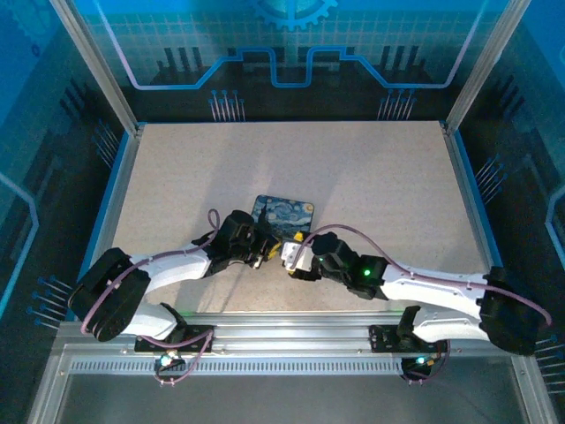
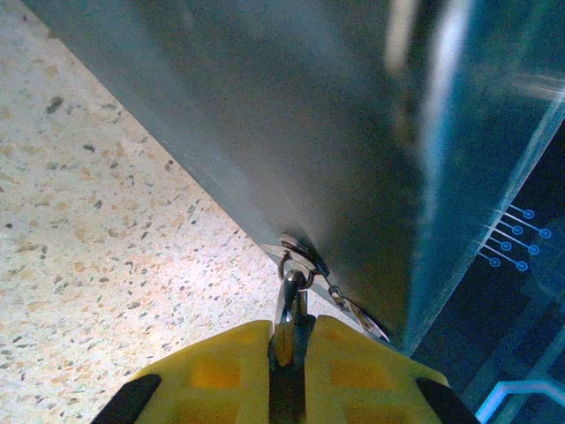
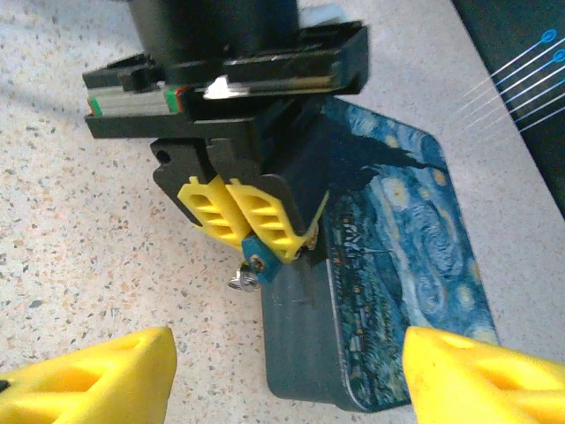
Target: Unlock the padlock with the key
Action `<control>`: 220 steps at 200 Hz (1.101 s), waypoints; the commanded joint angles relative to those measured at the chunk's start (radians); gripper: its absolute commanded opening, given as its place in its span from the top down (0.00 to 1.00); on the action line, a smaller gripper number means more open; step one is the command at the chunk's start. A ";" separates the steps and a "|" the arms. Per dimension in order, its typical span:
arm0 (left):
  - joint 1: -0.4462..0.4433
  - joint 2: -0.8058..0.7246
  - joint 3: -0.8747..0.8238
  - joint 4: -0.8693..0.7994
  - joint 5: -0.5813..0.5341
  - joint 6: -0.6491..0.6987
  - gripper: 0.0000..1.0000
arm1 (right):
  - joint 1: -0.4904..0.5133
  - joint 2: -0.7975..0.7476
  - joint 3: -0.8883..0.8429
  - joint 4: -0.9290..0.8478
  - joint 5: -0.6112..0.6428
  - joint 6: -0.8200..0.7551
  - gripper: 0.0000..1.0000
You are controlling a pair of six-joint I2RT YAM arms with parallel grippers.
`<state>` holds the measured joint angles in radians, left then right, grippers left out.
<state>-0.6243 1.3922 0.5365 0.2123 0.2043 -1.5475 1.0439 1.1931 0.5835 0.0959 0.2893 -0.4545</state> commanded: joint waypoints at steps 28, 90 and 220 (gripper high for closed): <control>0.006 -0.028 0.030 -0.004 0.042 -0.049 1.00 | 0.040 0.131 0.006 0.126 0.056 0.022 0.34; 0.007 -0.029 0.031 -0.003 0.045 -0.053 1.00 | 0.044 0.202 0.001 0.168 0.070 0.060 0.49; 0.006 -0.021 0.026 0.003 0.051 -0.058 1.00 | 0.045 0.277 0.011 0.258 0.113 0.071 0.74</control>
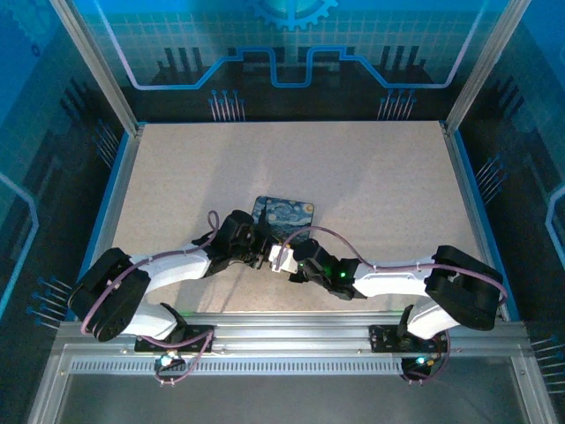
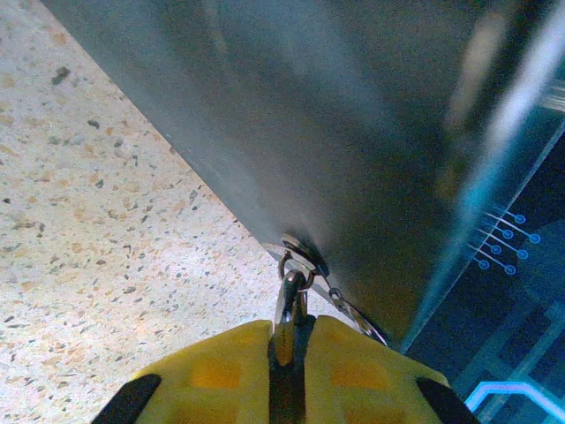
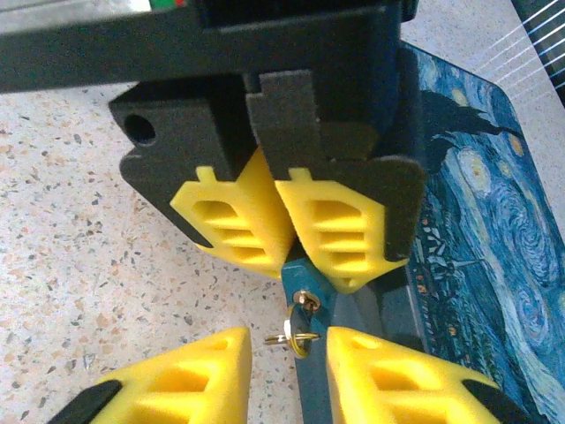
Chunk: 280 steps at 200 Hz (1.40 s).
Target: Unlock the padlock with the key
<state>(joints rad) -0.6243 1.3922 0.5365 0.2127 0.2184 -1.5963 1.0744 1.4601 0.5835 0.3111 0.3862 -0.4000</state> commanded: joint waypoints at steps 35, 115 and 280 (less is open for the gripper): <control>0.007 -0.015 0.028 0.008 0.039 -0.010 1.00 | 0.013 0.014 0.013 0.051 0.013 0.019 0.78; 0.006 -0.004 0.026 0.021 0.047 -0.017 1.00 | 0.007 0.031 0.026 0.060 0.014 0.036 0.93; 0.006 0.008 0.031 0.029 0.056 -0.019 1.00 | 0.001 0.028 0.028 0.105 0.004 0.267 1.00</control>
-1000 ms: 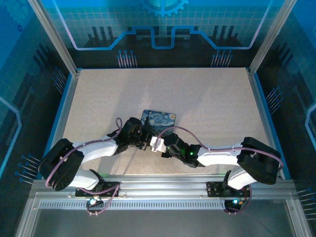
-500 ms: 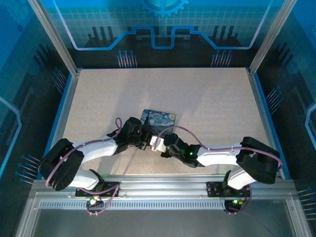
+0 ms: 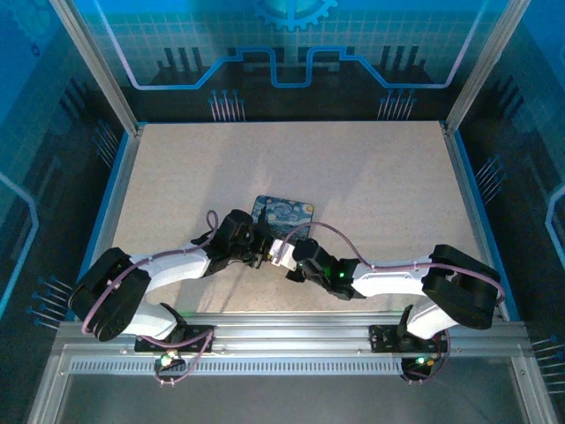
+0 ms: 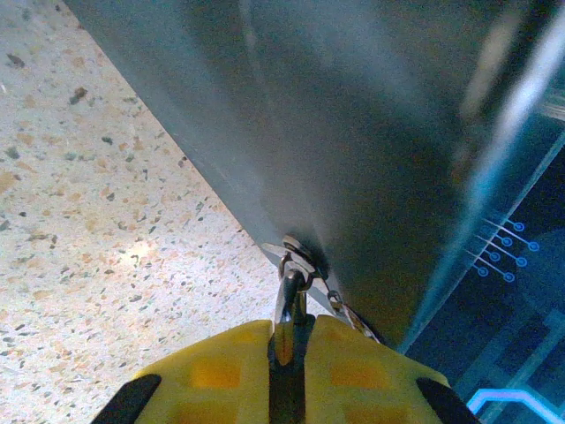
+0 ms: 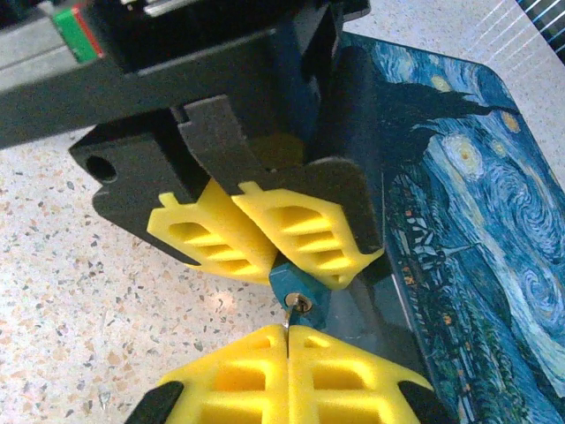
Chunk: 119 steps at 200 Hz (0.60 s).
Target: Unlock the padlock with the key
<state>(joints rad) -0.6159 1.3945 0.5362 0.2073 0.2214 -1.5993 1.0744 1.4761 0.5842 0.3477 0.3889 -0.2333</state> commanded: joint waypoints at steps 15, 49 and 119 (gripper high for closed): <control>-0.002 0.006 0.030 0.035 0.053 -0.016 1.00 | 0.001 0.015 0.030 0.069 0.001 0.144 1.00; -0.002 0.006 0.030 0.032 0.052 -0.016 1.00 | -0.001 0.024 0.039 0.066 -0.007 0.245 1.00; -0.004 0.008 0.028 0.028 0.050 -0.013 1.00 | -0.014 0.036 0.049 0.052 -0.036 0.544 1.00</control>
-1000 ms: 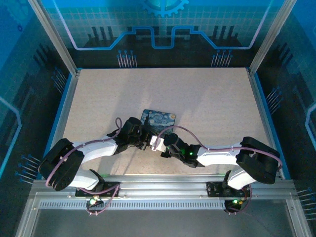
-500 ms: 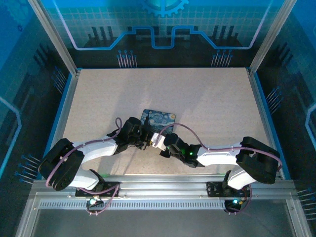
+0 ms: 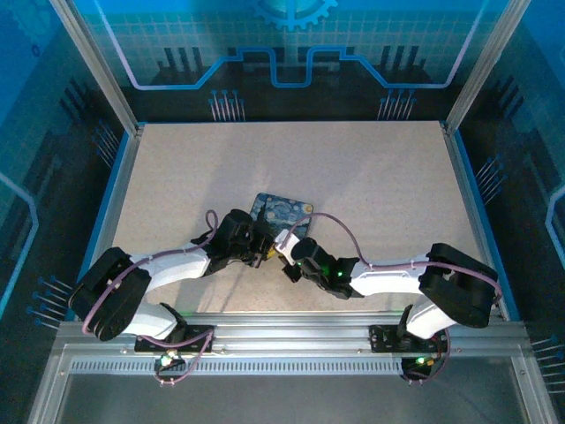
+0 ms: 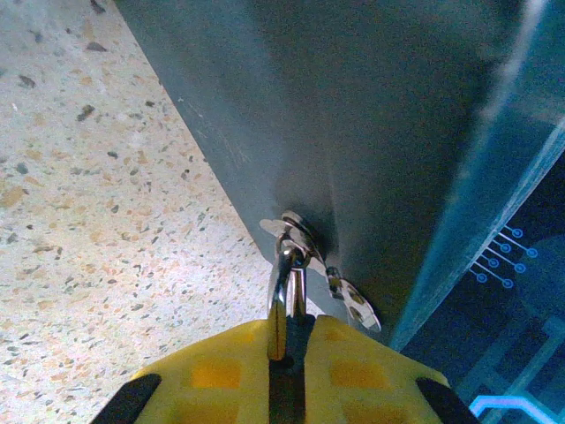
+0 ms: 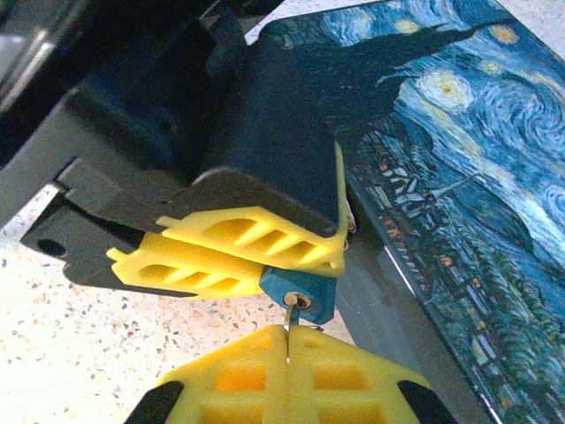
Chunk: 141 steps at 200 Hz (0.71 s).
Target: Unlock the padlock with the key
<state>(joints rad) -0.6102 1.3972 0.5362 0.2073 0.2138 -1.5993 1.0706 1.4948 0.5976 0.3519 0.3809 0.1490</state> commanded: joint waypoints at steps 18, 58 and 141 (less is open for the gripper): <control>-0.009 0.006 0.030 0.027 0.058 -0.013 1.00 | -0.015 0.017 0.026 0.063 -0.035 0.232 1.00; -0.008 0.009 0.029 0.026 0.056 -0.010 1.00 | -0.040 0.015 0.025 0.045 -0.101 0.406 1.00; -0.008 0.010 0.025 0.021 0.052 -0.006 1.00 | -0.046 0.036 0.033 0.002 -0.139 0.509 1.00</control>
<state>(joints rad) -0.6102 1.4036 0.5365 0.1944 0.2031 -1.5982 1.0321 1.5059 0.6003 0.3485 0.2710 0.6044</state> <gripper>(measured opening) 0.114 0.063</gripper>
